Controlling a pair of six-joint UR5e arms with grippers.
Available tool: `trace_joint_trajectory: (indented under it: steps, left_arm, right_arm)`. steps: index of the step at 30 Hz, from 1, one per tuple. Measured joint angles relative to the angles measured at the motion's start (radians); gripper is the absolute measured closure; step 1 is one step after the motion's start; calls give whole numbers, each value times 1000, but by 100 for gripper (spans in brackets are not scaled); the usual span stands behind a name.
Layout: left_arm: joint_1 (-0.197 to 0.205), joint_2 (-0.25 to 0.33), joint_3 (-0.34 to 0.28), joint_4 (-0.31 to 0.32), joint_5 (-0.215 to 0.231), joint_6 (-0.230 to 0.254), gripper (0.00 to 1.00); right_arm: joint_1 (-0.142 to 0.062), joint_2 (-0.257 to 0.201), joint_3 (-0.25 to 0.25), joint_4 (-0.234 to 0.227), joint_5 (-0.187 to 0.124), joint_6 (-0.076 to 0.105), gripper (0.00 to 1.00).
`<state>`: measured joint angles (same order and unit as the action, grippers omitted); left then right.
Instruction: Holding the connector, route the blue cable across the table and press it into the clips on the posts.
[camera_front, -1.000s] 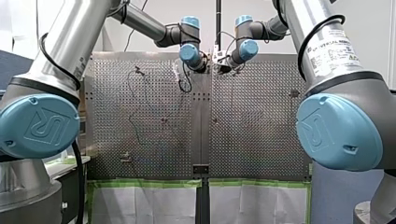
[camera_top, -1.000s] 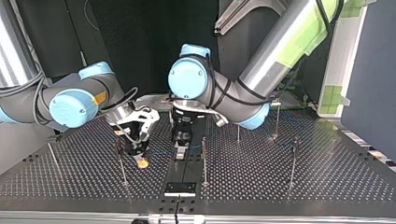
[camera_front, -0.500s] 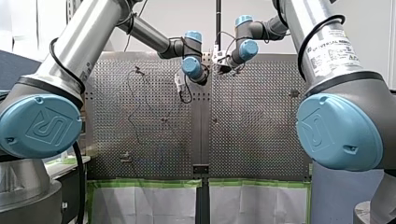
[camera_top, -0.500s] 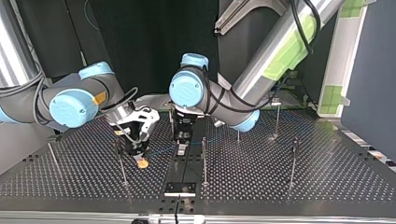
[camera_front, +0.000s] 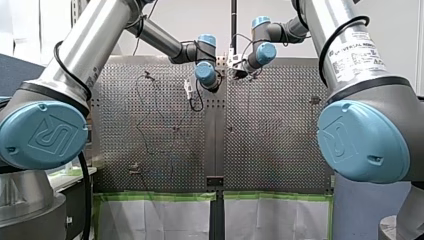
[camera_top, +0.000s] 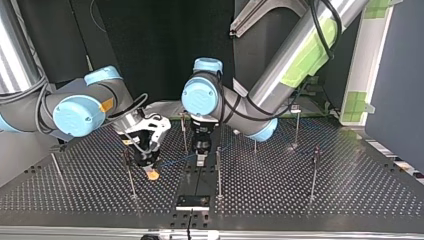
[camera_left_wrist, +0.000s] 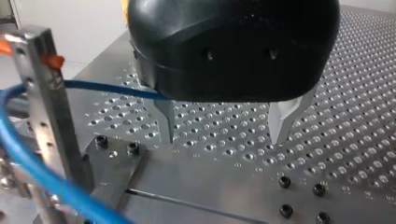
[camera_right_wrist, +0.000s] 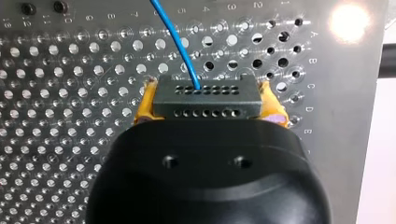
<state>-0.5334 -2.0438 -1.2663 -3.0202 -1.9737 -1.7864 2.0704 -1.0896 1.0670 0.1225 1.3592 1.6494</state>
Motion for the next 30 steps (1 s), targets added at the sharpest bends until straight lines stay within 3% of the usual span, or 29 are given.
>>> trace_joint_trajectory:
  steps: [1,2,3,4,5,7,21,30]
  left_arm:
    - [-2,0,0,-1,-6,2,41]
    - [-3,0,0,-1,-9,4,56]
    - [-5,0,0,0,-12,7,56]
    - [-7,0,0,0,-14,10,70]
    - [-8,0,0,1,-17,12,95]
    - [-11,0,0,2,-25,15,100]
    - [-47,2,-6,-48,-99,4,100]
    - [-75,6,-69,-20,-175,-4,100]
  right_arm:
    - [0,0,0,0,0,0,100]
    - [0,0,0,0,0,0,100]
    - [0,0,0,0,0,0,100]
    - [0,0,0,0,0,0,100]
    - [1,0,0,0,0,0,100]
    - [1,0,0,0,0,1,100]
    - [5,1,9,3,0,9,100]
    - [1,1,67,-5,8,3,100]
